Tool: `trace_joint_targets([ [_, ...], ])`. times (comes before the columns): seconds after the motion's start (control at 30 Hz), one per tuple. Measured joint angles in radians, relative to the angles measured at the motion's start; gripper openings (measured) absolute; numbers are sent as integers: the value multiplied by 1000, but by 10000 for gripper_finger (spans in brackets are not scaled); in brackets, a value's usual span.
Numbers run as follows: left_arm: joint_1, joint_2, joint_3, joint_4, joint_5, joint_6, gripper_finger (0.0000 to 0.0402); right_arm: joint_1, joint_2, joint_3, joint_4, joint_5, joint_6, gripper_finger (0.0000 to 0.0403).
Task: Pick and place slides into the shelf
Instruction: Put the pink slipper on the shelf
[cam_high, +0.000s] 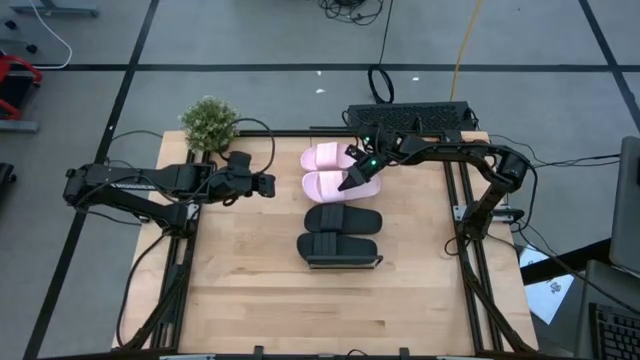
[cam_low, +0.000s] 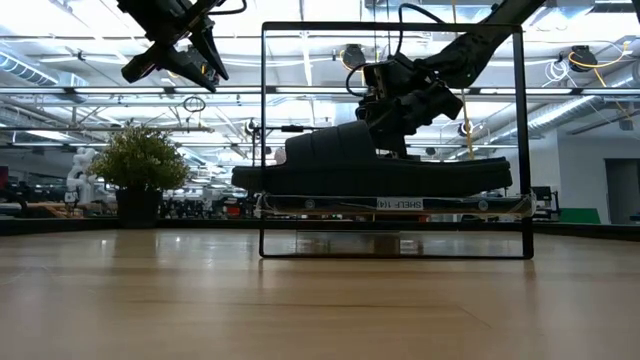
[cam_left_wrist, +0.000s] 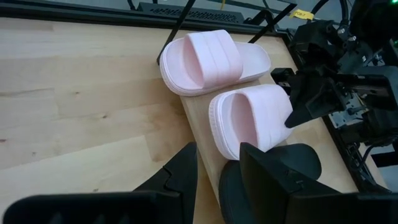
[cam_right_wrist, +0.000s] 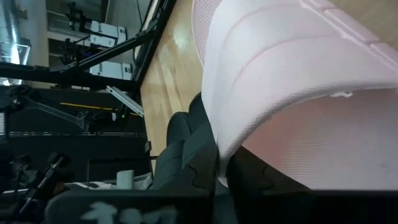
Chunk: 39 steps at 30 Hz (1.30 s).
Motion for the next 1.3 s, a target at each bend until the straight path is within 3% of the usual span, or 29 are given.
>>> trace_joint_targets([
  [0.7,0,0,0,0,-8,1,115,-8,0,0,3,-31,-30,98],
  [1.3,0,0,0,0,-8,15,115,-13,0,0,3,-54,-54,100],
])
